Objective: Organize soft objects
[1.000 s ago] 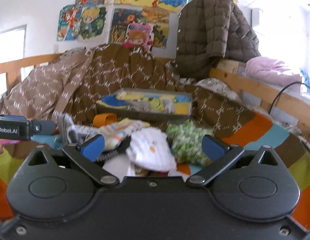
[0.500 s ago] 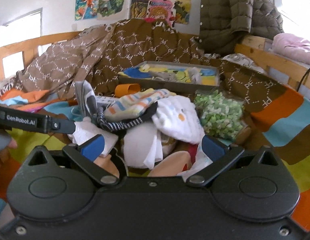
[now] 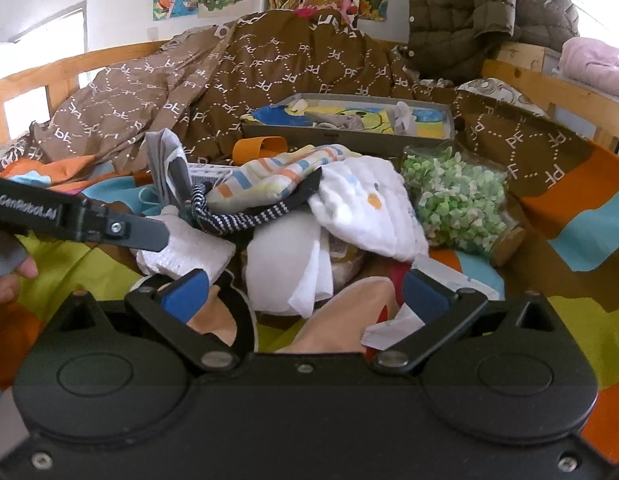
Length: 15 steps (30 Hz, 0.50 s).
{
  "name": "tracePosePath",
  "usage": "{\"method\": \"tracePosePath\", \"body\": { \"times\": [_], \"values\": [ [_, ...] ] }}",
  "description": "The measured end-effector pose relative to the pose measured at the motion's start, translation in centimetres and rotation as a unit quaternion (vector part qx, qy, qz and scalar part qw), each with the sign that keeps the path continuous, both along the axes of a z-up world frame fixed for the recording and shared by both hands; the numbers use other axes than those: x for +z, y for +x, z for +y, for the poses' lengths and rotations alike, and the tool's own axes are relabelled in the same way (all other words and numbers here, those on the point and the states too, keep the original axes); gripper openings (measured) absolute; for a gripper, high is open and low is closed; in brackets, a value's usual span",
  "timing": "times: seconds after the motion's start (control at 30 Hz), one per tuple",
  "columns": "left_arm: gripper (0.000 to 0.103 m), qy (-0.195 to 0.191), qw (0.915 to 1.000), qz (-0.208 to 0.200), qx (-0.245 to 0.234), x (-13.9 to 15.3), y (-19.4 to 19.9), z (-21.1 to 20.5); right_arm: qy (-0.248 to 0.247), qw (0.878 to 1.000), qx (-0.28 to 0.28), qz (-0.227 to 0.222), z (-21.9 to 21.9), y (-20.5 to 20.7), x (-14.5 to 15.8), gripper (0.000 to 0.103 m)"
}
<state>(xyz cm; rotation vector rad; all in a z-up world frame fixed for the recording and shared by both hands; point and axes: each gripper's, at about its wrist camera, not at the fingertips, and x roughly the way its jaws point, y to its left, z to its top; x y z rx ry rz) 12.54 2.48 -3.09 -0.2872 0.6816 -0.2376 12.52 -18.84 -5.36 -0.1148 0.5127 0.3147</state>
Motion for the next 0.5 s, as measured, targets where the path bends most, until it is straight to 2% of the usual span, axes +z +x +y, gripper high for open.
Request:
{"method": "tracePosePath", "body": {
  "times": [0.2, 0.5],
  "values": [
    [0.096, -0.036, 0.9990, 0.026, 0.008, -0.8, 1.1, 1.0, -0.001, 1.000, 0.002, 0.001, 0.3, 1.0, -0.6, 0.100],
    [0.082, -0.061, 0.9968, 0.049, 0.016, -1.6, 1.7, 1.9, -0.007, 1.000, 0.009, 0.005, 1.1, 2.2, -1.3, 0.086]
  ]
}}
